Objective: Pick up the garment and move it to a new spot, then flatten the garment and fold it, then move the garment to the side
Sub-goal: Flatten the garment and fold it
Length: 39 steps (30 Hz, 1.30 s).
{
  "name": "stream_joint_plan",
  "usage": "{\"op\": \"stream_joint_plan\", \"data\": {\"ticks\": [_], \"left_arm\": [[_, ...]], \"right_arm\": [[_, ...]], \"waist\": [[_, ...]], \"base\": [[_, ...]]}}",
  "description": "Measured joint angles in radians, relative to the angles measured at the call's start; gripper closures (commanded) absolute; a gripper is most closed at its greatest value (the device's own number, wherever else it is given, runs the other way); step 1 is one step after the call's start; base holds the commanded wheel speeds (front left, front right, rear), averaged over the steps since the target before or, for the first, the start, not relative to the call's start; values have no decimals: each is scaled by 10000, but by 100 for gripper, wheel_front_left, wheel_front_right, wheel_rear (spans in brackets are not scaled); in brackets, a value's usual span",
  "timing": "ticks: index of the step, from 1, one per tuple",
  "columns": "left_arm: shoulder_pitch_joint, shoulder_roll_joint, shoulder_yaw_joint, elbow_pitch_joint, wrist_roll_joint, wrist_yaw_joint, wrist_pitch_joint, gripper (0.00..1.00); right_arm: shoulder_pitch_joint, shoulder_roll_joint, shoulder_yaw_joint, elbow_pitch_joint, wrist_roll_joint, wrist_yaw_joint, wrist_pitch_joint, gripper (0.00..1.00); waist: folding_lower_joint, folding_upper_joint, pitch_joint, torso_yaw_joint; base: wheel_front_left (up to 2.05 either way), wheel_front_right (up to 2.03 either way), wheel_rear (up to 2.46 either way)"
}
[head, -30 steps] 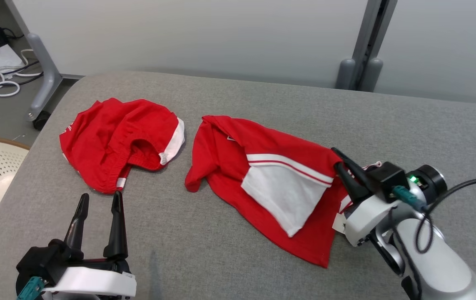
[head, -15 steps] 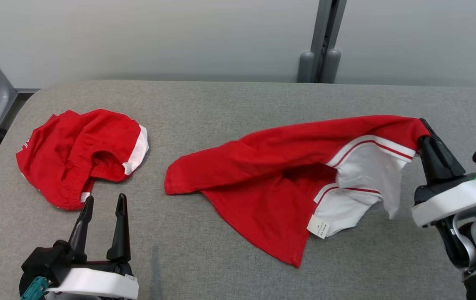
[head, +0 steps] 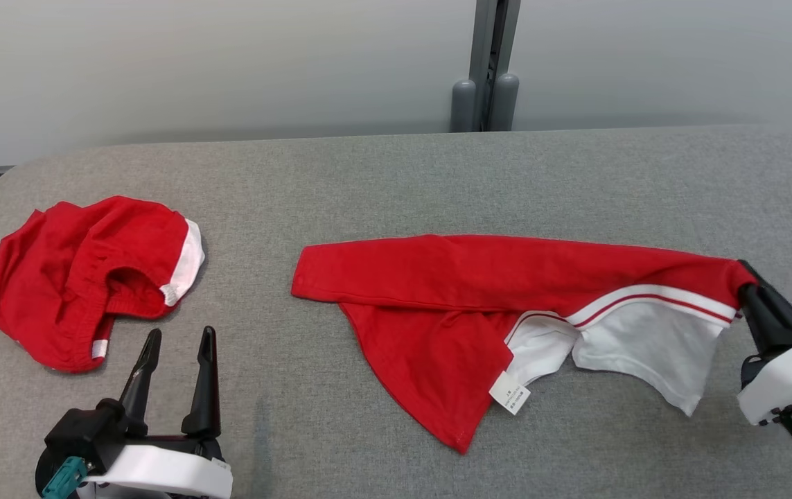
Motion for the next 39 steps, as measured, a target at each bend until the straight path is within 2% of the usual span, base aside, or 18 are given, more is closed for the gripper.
{"op": "stream_joint_plan", "data": {"ticks": [7, 8, 10, 11, 21, 24, 25, 26, 27, 28, 32, 35, 39], "left_arm": [[-193, -2, -88, 105, 75, -75, 0, 0], [-218, -4, -109, 109, 77, -96, 0, 0], [-353, 0, -148, 113, 77, -102, 0, 0], [-439, 4, -171, 107, 77, -109, 0, 0], [-883, 2, -270, 278, 69, -188, 0, 0], [-985, 6, -249, 311, 40, -196, 0, 0], [-985, 2, -242, 328, 31, -198, 0, 0], [-985, 2, -228, 355, 31, -198, 0, 0], [-985, 6, -213, 370, 31, -198, 0, 0], [-987, 4, -217, 376, 31, -198, 0, 0], [-977, 2, -178, 428, 12, -219, 0, 0], [-927, 4, -121, 443, 2, -226, 0, 0], [-764, -2, -33, 456, 4, -228, 0, 0]], "right_arm": [[-314, 320, 571, 412, 113, 0, 535, 100], [-522, 339, 629, 485, 153, 0, 520, 98], [-922, 353, 711, 784, 167, 0, 407, 88], [-1115, 359, 729, 970, 188, 0, 313, 87], [-2788, 56, 966, 3887, -244, 0, -878, 90], [-3189, 121, 1037, 4560, -309, 0, -1290, 86], [-3287, 165, 1078, 4738, -309, 0, -1383, 78], [-3365, 211, 1162, 4936, -307, 0, -1455, 65], [-3420, 253, 1304, 5154, -303, 0, -1488, 46], [-3445, 297, 1411, 5350, -295, 0, -1501, 0], [-3499, 307, 1615, 6063, -311, 0, -1620, 0], [-3559, 209, 1722, 6581, -828, 0, -1682, 0], [-3628, 245, 1440, 6934, -1166, 0, -1708, 0]], "waist": [[0, 0, 203, -200], [0, 0, 252, -205], [0, 0, 371, -180], [0, 0, 440, -153], [0, 0, 1152, 564], [0, 0, 1296, 752], [0, 0, 1321, 789], [0, 0, 1328, 808], [0, 0, 1309, 808], [0, 0, 1276, 800], [0, 0, 1078, 694], [0, 0, 921, 537], [0, 0, 724, 273]], "base": [[0, 0, 0], [0, 0, 0], [0, 0, 0], [0, 0, 0], [0, 0, 0], [0, 0, 0], [0, 0, 0], [0, 0, 0], [0, 0, 0], [0, 0, 0], [0, 0, 0], [0, 0, 0], [0, 0, 0]]}}
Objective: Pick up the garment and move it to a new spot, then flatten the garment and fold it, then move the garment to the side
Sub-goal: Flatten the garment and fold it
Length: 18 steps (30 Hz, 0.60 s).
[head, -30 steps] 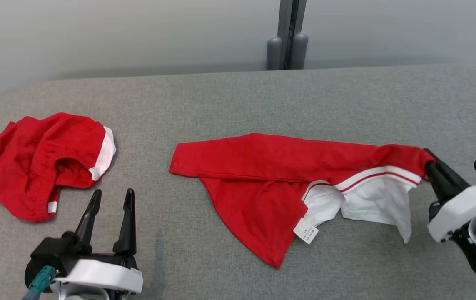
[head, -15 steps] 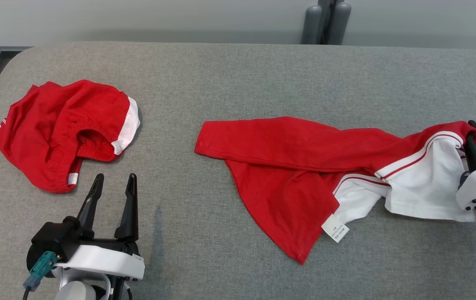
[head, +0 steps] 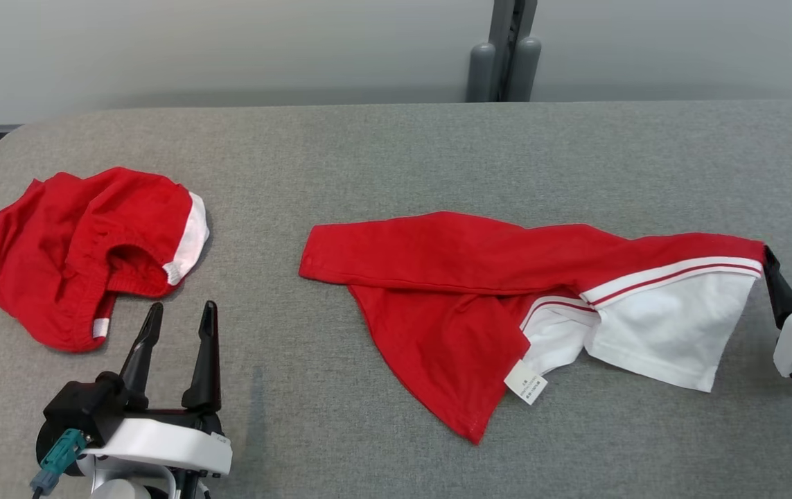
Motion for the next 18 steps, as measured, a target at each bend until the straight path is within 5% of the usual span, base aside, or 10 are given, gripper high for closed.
{"op": "stream_joint_plan", "data": {"ticks": [10, 18], "left_arm": [[101, 0, 288, -54, 61, 0, 0, 0], [192, 4, 504, -267, 92, 0, 0, 0]], "right_arm": [[819, 393, -2263, -1733, -1935, 0, -27, 0], [3300, 2435, -4481, -5764, -2815, 0, -29, 0]], "waist": [[0, 0, -359, -619], [1, 0, -453, -813]], "base": [[0, 0, 0], [0, 0, 0]]}}
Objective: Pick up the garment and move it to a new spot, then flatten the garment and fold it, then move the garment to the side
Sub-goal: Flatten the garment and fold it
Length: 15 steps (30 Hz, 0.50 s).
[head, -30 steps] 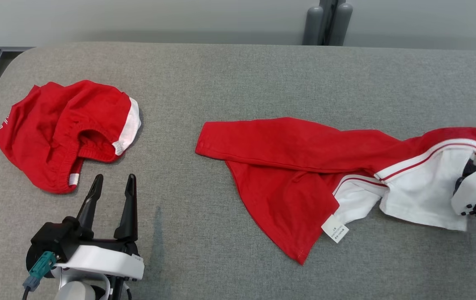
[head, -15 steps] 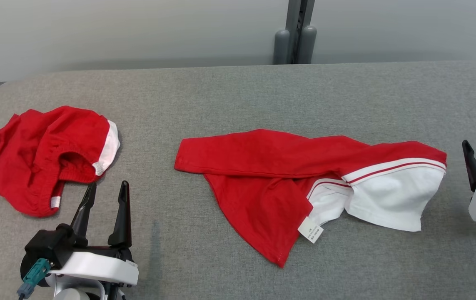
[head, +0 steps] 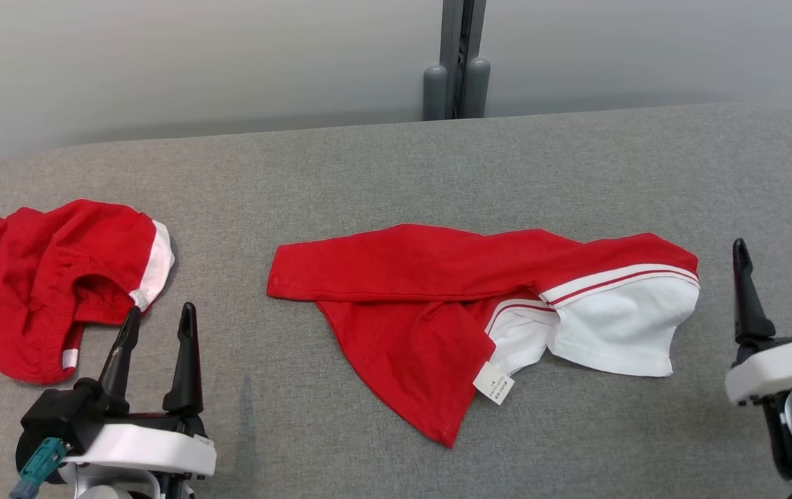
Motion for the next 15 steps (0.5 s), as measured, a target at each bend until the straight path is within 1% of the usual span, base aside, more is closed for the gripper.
{"op": "stream_joint_plan", "data": {"ticks": [3, 4, 5, 9, 15], "left_arm": [[6, -2, 82, -82, 27, 2, 0, 0], [6, -2, 82, -82, 27, 2, 0, 0], [7, 0, 113, -115, 46, 4, 0, 0], [33, -8, 165, -301, 190, 40, 0, 0], [275, -8, 259, -663, 274, 199, 0, 0]], "right_arm": [[1009, 861, -399, -1582, -81, 0, 2, 0], [1009, 861, -399, -1582, -81, 0, 2, 0], [1254, 1047, -481, -2038, -59, 0, 2, 0], [2002, 1342, -274, -3304, 142, 0, 4, 0], [2615, 1430, 318, -4163, 274, 0, 2, 0]], "waist": [[0, 0, -6, 25], [0, 0, -6, 25], [0, 0, -19, 25], [0, 0, -111, 18], [0, 0, -334, 55]], "base": [[0, 0, 0], [0, 0, 0], [0, 0, 0], [0, 0, 0], [0, 0, 0]]}}
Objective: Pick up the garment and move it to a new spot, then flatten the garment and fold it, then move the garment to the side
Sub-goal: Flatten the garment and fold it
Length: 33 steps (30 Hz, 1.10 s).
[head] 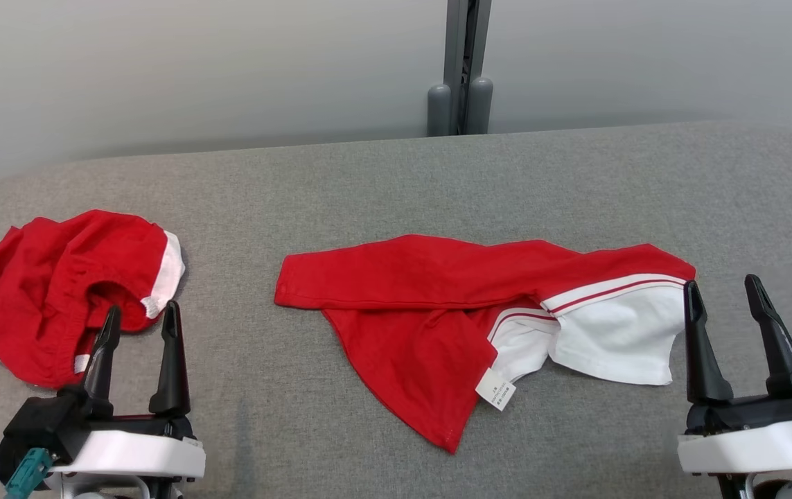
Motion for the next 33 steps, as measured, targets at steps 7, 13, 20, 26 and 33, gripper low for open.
{"op": "stream_joint_plan", "data": {"ticks": [7, 13, 20, 26, 33], "left_arm": [[388, 8, -184, -127, -157, 209, 0, 0], [603, 2, -642, -42, -199, 376, 0, 0], [806, 2, -932, -48, -205, 550, 0, 0], [888, 4, -966, -54, -203, 560, 0, 0], [888, 4, -982, -50, -192, 560, 0, 0]], "right_arm": [[578, 48, 460, -207, 291, 0, 0, 0], [615, 77, 535, 0, 19, 0, 0, 0], [614, 79, 399, 199, -201, 0, 0, 0], [586, 79, 364, 247, -217, 0, 0, 0], [553, 77, 385, 265, -217, 0, 0, 0]], "waist": [[0, 0, -266, 189], [0, 0, -468, 248], [0, 0, -606, 283], [0, 0, -612, 281], [0, 0, -580, 293]], "base": [[0, 0, 0], [0, 0, 0], [0, 0, 0], [0, 0, 0], [0, 0, 0]]}}
